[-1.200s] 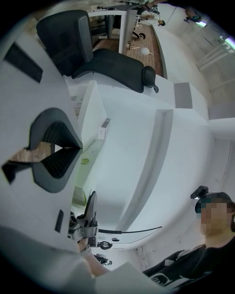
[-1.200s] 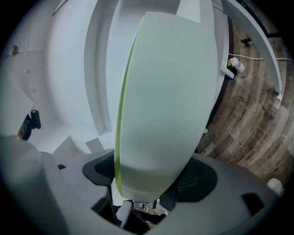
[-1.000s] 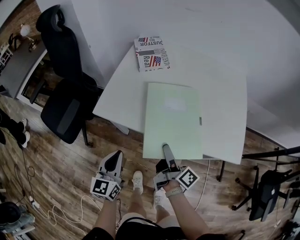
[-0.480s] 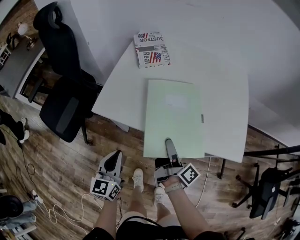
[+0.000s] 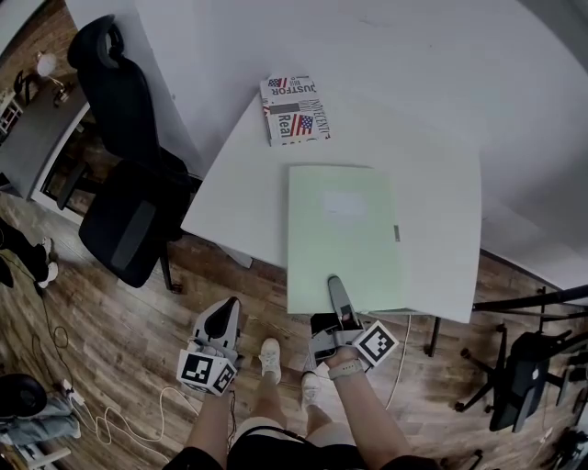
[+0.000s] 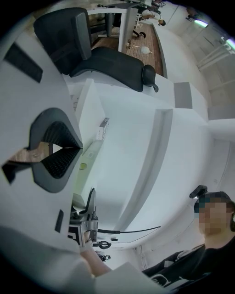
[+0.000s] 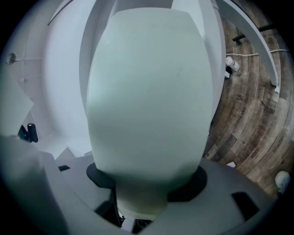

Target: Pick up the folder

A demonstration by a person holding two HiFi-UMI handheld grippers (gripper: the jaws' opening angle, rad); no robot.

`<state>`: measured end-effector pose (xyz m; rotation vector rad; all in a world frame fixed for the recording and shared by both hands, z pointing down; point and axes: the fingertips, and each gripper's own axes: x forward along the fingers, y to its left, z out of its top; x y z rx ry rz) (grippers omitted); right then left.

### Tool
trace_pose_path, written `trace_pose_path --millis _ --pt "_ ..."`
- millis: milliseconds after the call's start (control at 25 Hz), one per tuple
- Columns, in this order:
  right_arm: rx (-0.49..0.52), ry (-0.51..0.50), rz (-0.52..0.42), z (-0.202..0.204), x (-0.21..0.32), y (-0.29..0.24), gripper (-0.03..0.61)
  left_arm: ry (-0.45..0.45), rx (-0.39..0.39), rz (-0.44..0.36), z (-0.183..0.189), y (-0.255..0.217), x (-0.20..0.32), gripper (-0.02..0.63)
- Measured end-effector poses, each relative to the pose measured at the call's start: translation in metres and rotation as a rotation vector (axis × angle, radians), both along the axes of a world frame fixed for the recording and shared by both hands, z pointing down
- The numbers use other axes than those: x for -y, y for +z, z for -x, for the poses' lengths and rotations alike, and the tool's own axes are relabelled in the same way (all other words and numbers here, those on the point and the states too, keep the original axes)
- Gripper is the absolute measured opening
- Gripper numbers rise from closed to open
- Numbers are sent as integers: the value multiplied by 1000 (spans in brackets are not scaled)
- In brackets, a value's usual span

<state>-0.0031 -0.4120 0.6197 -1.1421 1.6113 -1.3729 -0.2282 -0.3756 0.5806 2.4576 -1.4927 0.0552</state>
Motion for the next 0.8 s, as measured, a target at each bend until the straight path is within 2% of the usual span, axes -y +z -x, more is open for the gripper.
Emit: trace_pose_path --millis 360,600,800 --pt "-128 -26 45 -26 -2 -8 291 -6 -6 -23 -7 -19 4 14" --pt "-229 -36 170 -46 -14 -12 291 -19 -9 -39 -10 -33 4 14" --pt "-265 -34 169 -57 -17 -27 291 -12 -2 -64 -10 -43 4 14"
